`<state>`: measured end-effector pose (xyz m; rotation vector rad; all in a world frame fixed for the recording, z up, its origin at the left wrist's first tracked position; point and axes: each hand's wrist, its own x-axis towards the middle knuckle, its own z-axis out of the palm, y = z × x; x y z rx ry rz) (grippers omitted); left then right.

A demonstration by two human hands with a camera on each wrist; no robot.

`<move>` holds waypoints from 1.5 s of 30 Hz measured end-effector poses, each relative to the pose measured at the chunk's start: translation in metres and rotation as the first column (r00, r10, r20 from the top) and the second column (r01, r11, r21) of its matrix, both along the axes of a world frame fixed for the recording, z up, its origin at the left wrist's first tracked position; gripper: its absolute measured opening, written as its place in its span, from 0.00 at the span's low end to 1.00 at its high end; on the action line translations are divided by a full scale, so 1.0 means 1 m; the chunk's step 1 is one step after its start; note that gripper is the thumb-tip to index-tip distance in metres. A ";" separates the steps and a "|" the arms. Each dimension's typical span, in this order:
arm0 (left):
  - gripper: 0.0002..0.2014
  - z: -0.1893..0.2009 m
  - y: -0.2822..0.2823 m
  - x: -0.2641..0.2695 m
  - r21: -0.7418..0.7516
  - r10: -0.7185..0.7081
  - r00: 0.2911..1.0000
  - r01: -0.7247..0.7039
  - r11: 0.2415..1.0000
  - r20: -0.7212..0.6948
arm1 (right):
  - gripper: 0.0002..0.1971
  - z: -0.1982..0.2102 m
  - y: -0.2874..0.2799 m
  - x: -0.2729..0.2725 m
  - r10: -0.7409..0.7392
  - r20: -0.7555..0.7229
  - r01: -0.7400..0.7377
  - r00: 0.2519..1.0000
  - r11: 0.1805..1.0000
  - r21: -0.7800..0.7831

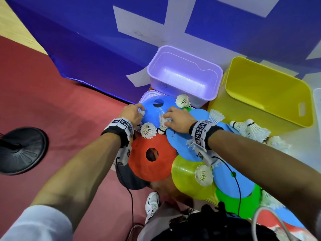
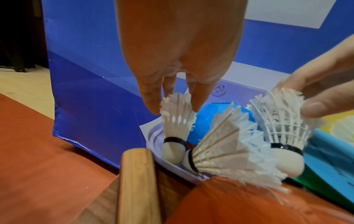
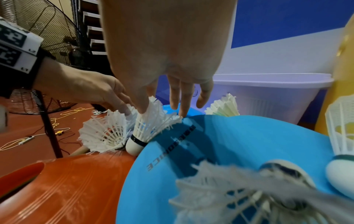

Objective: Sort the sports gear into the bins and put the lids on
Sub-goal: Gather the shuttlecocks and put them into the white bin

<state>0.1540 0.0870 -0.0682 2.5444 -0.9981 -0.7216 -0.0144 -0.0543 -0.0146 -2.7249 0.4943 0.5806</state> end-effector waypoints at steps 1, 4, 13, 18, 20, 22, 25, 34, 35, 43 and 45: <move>0.14 0.002 -0.001 -0.001 -0.017 0.014 1.000 -0.014 1.000 0.002 | 0.19 0.000 0.000 -0.001 -0.008 0.009 0.008 1.000 1.000 0.004; 0.10 0.009 -0.004 -0.006 -0.058 0.056 0.998 -0.055 0.997 0.021 | 0.18 0.004 -0.002 -0.004 -0.031 0.053 0.031 0.998 1.000 0.003; 0.10 0.045 0.003 -0.026 -0.344 0.072 0.994 -0.039 0.938 0.084 | 0.17 0.015 -0.008 -0.030 -0.161 0.119 0.160 0.980 0.987 0.021; 0.09 0.063 -0.008 -0.061 -0.458 -0.038 0.997 0.064 0.887 0.067 | 0.13 0.026 -0.015 -0.067 -0.235 0.188 0.236 0.954 0.972 0.017; 0.09 0.061 -0.016 -0.081 -0.497 -0.121 0.992 0.126 0.858 0.043 | 0.13 0.030 -0.020 -0.086 -0.275 0.201 0.279 0.940 0.960 0.009; 0.11 0.055 -0.025 -0.101 -0.509 -0.191 0.982 0.168 0.844 0.008 | 0.13 0.032 -0.025 -0.107 -0.323 0.204 0.329 0.924 0.944 0.007; 0.17 0.045 -0.037 -0.127 -0.475 -0.256 0.966 0.213 0.854 -0.028 | 0.13 0.035 -0.030 -0.137 -0.382 0.229 0.387 0.895 0.922 0.023; 0.27 0.042 -0.052 -0.158 -0.198 -0.350 0.937 0.342 0.919 -0.004 | 0.28 0.043 -0.032 -0.180 -0.440 0.303 0.453 0.845 0.891 0.028; 0.27 0.042 -0.052 -0.160 -0.156 -0.356 0.934 0.352 0.923 0.000 | 0.30 0.042 -0.032 -0.181 -0.436 0.297 0.451 0.850 0.892 0.020; 0.23 0.040 -0.048 -0.164 -0.259 -0.320 0.946 0.324 0.910 0.059 | 0.33 0.033 -0.028 -0.189 -0.382 0.303 0.430 0.873 0.896 -0.110; 0.24 0.042 -0.046 -0.163 -0.287 -0.327 0.942 0.334 0.898 0.073 | 0.33 0.031 -0.028 -0.188 -0.367 0.298 0.420 0.881 0.897 -0.137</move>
